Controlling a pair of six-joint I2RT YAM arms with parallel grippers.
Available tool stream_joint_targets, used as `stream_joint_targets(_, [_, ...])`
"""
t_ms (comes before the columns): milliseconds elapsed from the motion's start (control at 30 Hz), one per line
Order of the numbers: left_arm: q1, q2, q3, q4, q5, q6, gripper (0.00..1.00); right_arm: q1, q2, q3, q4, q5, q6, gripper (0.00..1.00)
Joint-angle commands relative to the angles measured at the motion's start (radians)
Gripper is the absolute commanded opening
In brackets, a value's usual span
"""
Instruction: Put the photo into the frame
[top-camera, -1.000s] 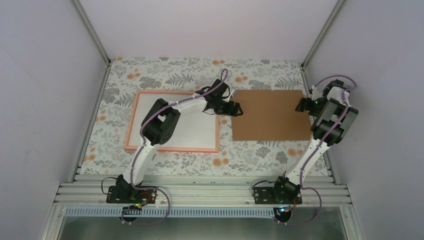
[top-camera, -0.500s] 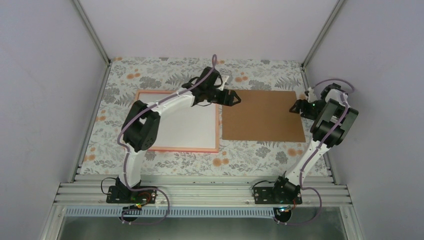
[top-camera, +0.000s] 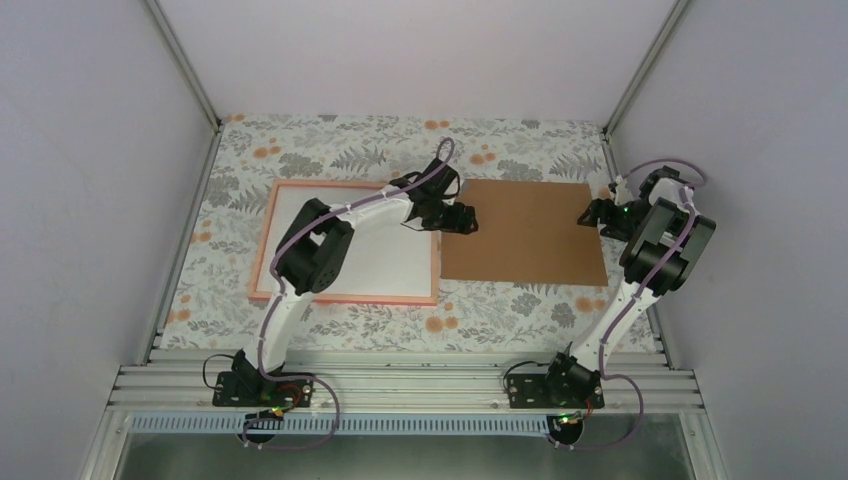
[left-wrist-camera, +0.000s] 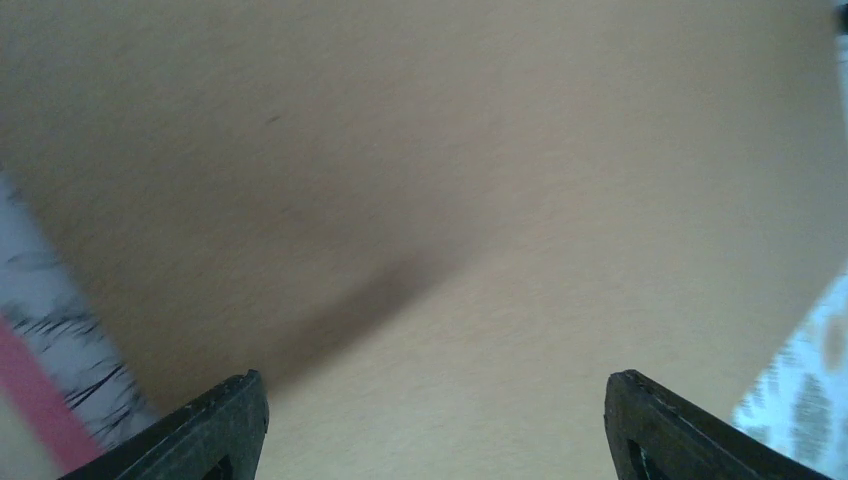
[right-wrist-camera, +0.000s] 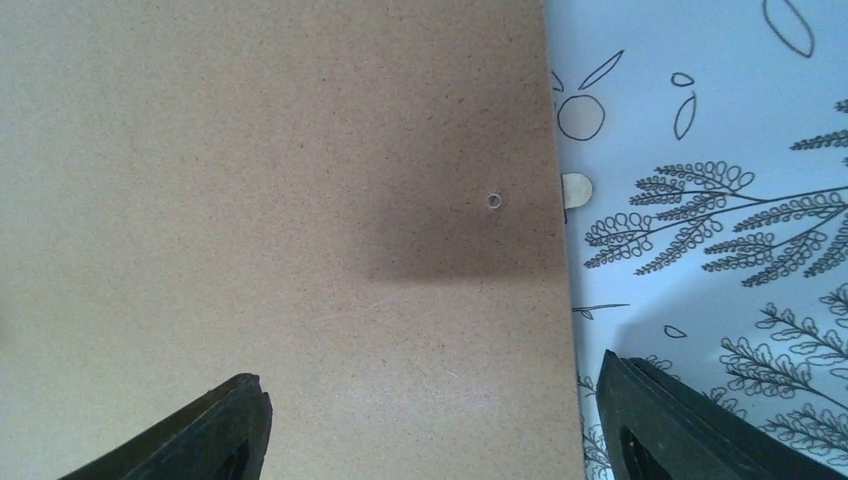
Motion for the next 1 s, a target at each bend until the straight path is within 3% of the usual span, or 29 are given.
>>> stream_joint_targets(0, [0.007, 0.015, 0.024, -0.099, -0.162, -0.041, 0.84, -0.005, 0.025, -0.004, -0.011, 0.058, 0.015, 0.82])
stream_joint_targets(300, [0.036, 0.012, -0.06, -0.153, -0.353, -0.054, 0.85, -0.005, 0.011, -0.064, -0.003, 0.027, 0.012, 0.82])
stream_joint_targets(733, [0.04, 0.121, 0.042, -0.001, 0.183, -0.051, 0.84, -0.005, 0.025, -0.076, -0.009, 0.014, 0.009, 0.81])
stream_joint_targets(967, [0.055, -0.01, -0.037, 0.227, 0.279, -0.032, 0.83, -0.003, 0.022, -0.09, -0.01, -0.005, 0.009, 0.8])
